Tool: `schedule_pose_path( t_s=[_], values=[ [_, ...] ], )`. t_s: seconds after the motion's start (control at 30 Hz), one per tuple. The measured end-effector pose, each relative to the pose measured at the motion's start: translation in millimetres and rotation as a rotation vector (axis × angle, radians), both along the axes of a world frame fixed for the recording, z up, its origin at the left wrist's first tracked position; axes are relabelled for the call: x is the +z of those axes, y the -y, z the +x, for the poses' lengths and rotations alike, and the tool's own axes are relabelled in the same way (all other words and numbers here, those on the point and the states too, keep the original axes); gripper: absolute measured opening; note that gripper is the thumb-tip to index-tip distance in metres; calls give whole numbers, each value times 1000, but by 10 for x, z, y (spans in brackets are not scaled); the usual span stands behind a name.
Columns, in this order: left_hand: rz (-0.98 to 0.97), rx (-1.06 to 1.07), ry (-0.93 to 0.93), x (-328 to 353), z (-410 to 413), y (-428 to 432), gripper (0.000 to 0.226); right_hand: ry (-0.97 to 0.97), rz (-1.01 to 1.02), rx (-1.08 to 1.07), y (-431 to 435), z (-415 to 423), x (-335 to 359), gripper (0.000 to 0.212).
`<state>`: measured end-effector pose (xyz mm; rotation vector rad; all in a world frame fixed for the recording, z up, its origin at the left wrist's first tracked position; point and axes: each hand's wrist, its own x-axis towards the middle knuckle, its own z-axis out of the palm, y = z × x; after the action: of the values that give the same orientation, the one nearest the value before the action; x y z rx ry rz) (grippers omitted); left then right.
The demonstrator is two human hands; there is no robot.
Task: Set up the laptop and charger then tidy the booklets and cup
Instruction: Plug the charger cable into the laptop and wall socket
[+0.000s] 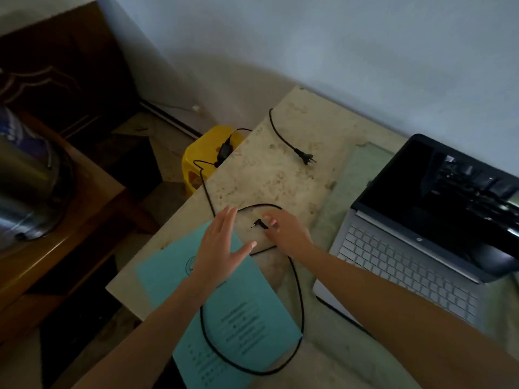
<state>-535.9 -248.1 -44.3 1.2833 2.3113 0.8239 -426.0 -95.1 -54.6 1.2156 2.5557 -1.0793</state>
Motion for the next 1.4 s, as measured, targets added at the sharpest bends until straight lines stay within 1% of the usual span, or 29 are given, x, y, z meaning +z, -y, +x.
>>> schedule_pose_path(
  t_s=[0.1,0.2,0.37,0.53,0.77,0.97,1.13,1.23,1.4],
  values=[
    [-7,-22,-3,-54,-124,-10,82,19,90,21,2,-111,-60,35],
    [-10,-25,-4,-92,-192,-6,81,20,127,30,-5,-193,-91,29],
    [-18,-37,-6,-78,-221,-16,80,18,123,0,-45,-186,-109,24],
    [-19,-100,-31,12,-94,-150,79,-74,61,-118,-94,89,-33,26],
    [10,-243,-70,170,543,-480,80,-115,45,-325,-263,1001,176,22],
    [14,-400,-106,289,1353,-747,83,-120,39,-411,-284,2058,272,17],
    [23,-508,-114,328,1989,-919,78,-153,63,-533,-244,2958,282,17],
    [-12,-563,-106,305,2305,-994,77,-137,80,-610,-241,3481,267,16],
    [-92,-643,-143,247,2708,-1138,81,-96,122,-758,-345,4201,213,17]
  ],
)
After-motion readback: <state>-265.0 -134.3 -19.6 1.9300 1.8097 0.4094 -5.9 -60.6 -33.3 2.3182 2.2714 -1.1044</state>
